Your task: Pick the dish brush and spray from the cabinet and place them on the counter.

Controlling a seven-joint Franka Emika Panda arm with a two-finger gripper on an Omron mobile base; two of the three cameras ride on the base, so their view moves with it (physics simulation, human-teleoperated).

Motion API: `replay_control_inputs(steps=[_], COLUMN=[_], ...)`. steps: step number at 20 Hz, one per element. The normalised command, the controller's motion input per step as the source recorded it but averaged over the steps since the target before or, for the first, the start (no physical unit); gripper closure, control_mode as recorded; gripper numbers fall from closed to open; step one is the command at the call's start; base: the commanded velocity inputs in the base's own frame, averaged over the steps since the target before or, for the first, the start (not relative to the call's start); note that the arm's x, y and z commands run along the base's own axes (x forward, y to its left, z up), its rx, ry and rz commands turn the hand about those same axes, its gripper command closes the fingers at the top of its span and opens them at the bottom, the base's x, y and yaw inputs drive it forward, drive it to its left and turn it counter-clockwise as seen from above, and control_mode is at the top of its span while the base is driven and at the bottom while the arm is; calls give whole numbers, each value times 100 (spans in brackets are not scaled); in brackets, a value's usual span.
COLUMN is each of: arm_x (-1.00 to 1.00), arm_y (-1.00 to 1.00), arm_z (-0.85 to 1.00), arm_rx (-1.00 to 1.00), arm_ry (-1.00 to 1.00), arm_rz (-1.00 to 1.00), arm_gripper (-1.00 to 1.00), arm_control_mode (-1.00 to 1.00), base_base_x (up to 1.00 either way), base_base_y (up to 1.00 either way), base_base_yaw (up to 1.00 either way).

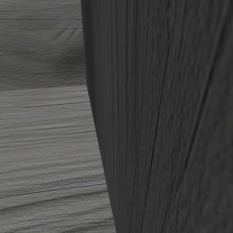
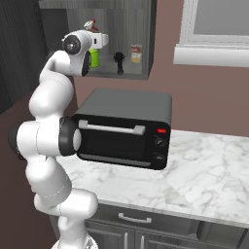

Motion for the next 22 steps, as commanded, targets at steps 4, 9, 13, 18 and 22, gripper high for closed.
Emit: replay_control_inputs(steps=[4,9,13,18,22], arm_x=[0,0,-2,-34,-58], arm_y=[4,0,0,-17,-39], arm_z=[-2,0,8,25,32], arm_rx=[0,0,0,0,0], arm_ry=[0,0,0,6,10], arm_rz=[0,0,0,0,0], arm_gripper=[100,100,100,100,100], arm_control_mode=[-100,-100,-100,-100,-100], base_base_x=[0,0,0,0,0], base_base_y=[0,0,0,0,0], base_base_yaw=[0,0,0,0,0])
